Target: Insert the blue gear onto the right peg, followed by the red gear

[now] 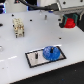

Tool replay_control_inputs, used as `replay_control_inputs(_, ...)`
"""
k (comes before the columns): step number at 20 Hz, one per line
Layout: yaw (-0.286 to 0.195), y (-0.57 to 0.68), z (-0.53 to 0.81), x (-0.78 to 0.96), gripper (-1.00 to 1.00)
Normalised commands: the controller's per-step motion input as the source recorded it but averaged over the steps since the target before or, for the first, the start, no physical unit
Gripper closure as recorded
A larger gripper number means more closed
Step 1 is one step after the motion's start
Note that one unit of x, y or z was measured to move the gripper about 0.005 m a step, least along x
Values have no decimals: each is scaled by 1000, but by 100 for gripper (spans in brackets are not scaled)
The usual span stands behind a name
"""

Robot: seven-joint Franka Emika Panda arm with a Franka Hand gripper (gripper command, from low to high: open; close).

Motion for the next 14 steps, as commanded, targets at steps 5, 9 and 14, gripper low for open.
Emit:
replay_control_inputs(5, 0, -308, 240, 713, 100)
replay_control_inputs(9, 0, -286, 146, 752, 100)
replay_control_inputs(14, 0, -255, 97, 724, 100)
